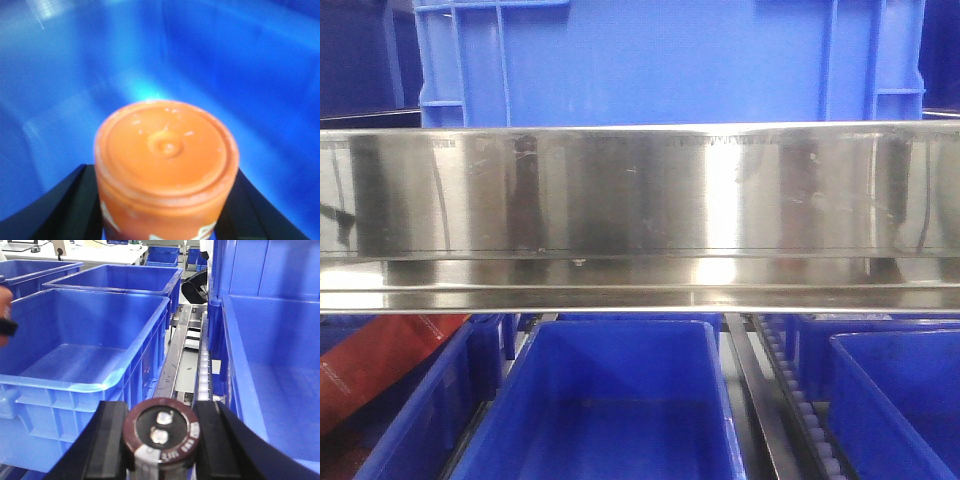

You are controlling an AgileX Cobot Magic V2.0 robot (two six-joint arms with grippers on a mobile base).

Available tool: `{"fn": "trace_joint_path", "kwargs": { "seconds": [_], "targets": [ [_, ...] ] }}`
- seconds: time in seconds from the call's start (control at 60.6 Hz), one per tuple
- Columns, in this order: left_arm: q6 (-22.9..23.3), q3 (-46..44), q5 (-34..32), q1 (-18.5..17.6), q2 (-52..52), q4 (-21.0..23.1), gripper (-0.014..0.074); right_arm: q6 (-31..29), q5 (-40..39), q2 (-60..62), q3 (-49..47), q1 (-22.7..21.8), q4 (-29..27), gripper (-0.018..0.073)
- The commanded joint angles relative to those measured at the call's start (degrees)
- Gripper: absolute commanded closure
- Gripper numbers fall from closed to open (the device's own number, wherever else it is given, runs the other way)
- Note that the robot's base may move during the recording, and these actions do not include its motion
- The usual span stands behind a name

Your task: Place cylindrical capacitor in blue bin on shelf

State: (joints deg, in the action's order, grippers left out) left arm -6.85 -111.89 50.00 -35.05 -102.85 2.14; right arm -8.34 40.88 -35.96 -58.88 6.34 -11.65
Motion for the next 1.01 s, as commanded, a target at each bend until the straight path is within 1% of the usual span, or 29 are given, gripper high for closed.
{"fn": "trace_joint_path", "kwargs": {
  "seconds": [0.0, 0.05, 0.066, 0.099, 0.116, 0.132, 0.198, 0.347, 0.413, 0.495, 0.594, 0.677, 0.693, 0.776, 0.858, 0.991],
  "targets": [
    [-0.21, -0.95, -0.76, -0.20, 0.49, 0.71, 0.0318, -0.16, -1.94, 0.00, -0.49, 0.14, -0.08, 0.0721],
    [-0.21, -0.95, -0.89, -0.20, 0.49, 0.71, 0.0185, -0.16, -1.94, 0.00, -0.49, 0.14, -0.08, 0.0721],
    [-0.21, -0.95, -0.89, -0.20, 0.49, 0.71, 0.0120, -0.16, -1.94, 0.00, -0.49, 0.14, -0.08, 0.0721],
    [-0.21, -0.95, -0.99, -0.20, 0.49, 0.71, 0.0036, -0.16, -1.94, 0.00, -0.49, 0.14, -0.08, 0.0721],
    [-0.21, -0.95, -0.99, -0.20, 0.49, 0.71, -0.0022, -0.16, -1.94, 0.00, -0.49, 0.14, -0.08, 0.0721],
    [-0.21, -1.03, -0.99, -0.20, 0.60, 0.71, -0.0025, -0.16, -1.94, 0.00, -0.49, 0.14, -0.08, 0.0721],
    [-0.21, -1.03, -0.51, -0.20, 1.16, 0.71, 0.0034, -0.16, -1.94, 0.00, -0.49, 0.14, -0.08, 0.0721],
    [-0.21, -1.03, 1.28, -0.20, 3.77, 0.71, 0.0136, -0.16, -1.94, 0.00, -0.49, 0.14, -0.08, 0.0721],
    [-0.21, -1.03, 2.69, -0.09, 5.82, 0.71, 0.0201, -0.16, -1.94, 0.00, -0.49, 0.14, -0.08, 0.0721],
    [-0.21, -1.03, 4.89, 0.19, 8.48, 0.59, 0.0322, -0.16, -1.94, 0.00, -0.49, 0.14, -0.08, 0.0721],
    [-0.21, -0.08, 7.12, 1.46, 13.12, 0.72, 0.0543, -0.16, -1.81, 0.00, -0.49, 0.14, -0.08, 0.0721],
    [-0.21, 2.65, 7.79, 3.28, 17.10, 0.72, 0.0692, -0.16, -1.41, 0.00, -0.49, 0.14, -0.08, 0.0721],
    [-0.21, 3.77, 7.58, 3.77, 18.33, 0.82, 0.0711, -0.16, -1.29, 0.00, -0.49, 0.14, -0.08, 0.0721],
    [-0.21, 9.81, 5.96, 5.97, 24.55, 0.82, 0.0707, -0.16, -1.21, 0.00, -0.49, 0.14, -0.08, 0.0721],
    [-0.09, 18.29, 3.34, 8.40, 31.07, 2.10, 0.0707, -0.16, -1.21, 0.00, -0.49, 0.14, -0.08, 0.0721],
    [-0.09, 29.26, 0.41, 10.75, 41.48, 2.51, 0.0707, -0.16, -1.96, -0.23, -0.49, 0.14, -0.08, 0.0721]
  ]
}}
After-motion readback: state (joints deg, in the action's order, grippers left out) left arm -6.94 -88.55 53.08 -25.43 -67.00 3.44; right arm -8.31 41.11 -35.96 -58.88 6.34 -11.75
